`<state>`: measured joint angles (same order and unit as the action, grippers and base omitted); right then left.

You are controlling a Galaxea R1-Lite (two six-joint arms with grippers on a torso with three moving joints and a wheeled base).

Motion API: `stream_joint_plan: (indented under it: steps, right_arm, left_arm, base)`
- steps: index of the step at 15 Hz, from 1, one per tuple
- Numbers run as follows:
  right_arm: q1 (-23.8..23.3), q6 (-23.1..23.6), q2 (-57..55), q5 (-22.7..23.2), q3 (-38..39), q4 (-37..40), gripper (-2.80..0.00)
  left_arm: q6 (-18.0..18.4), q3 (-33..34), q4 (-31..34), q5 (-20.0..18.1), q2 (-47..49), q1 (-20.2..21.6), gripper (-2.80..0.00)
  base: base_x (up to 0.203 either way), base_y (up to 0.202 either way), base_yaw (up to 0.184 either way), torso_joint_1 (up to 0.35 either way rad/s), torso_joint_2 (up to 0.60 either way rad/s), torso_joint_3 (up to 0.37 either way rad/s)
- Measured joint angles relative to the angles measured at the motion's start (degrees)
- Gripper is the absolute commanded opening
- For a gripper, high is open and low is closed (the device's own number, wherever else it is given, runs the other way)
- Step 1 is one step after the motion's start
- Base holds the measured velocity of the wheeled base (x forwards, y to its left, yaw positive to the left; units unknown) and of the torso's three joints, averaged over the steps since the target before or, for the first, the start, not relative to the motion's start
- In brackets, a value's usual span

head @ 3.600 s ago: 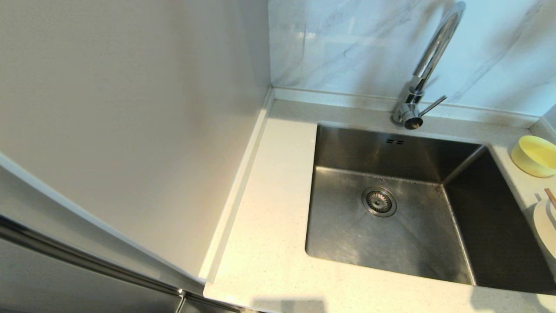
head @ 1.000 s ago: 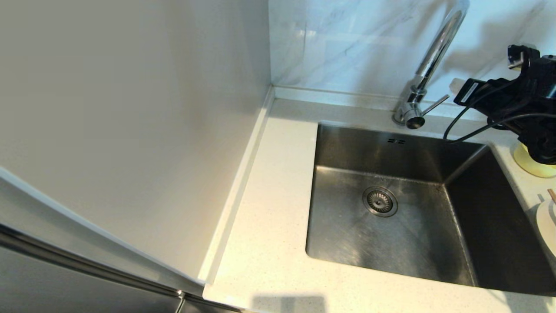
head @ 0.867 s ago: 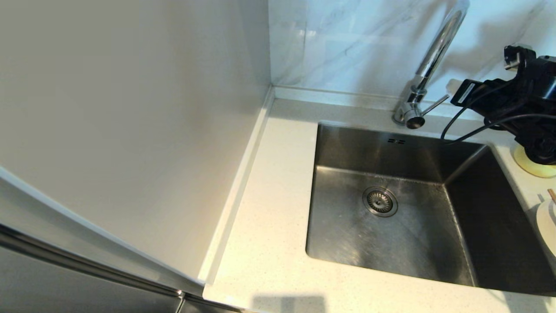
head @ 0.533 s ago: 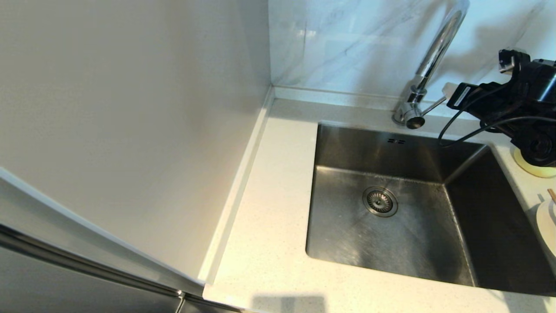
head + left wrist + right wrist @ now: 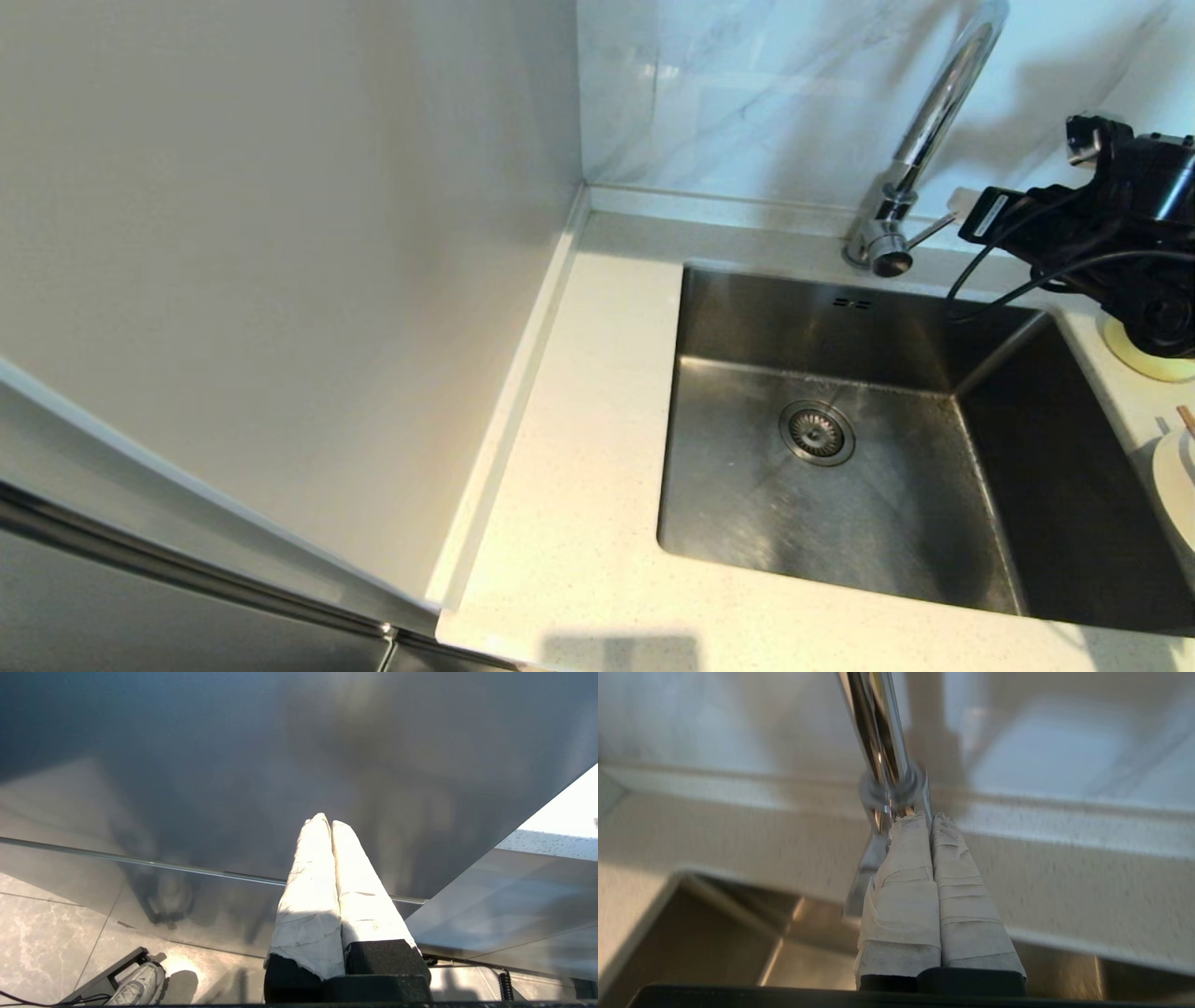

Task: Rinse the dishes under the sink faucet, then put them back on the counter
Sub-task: Turn on the faucet, then pick up the bowl

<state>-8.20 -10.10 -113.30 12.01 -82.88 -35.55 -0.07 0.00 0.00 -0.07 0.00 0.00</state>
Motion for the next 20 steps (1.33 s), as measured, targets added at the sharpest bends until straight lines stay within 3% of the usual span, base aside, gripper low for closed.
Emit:
stream_joint_plan:
  steps: [5,9,15,20]
  right_arm:
    - [-0.2,3.7,6.1,2.5,4.2,9.7,-2.8]
    - [-0.4,4.1,8.5,2.0,4.4,9.5,-2.8]
    - [-5.3,4.1,14.9,-6.5,2.8,7.8,-2.8]
    - [-11.0,4.1,28.2,-5.1,15.8,9.6,-2.8]
  left_arm:
    - [0.0,0.0,0.0,0.0,0.0,0.0,-2.8]
    - [0.0,0.0,0.0,0.0,0.0,0.0,-2.8]
    - [0.0,0.0,0.0,0.0,0.0,0.0,-2.8]
    - [0.0,0.0,0.0,0.0,0.0,0.0,-2.8]
  base:
    - [0.0,0.0,0.0,0.0,0.0,0.0]
    - [0.0,0.0,0.0,0.0,0.0,0.0]
    - [0.0,0.0,0.0,0.0,0.0,0.0]
    - [0.0,0.0,0.0,0.0,0.0,0.0]
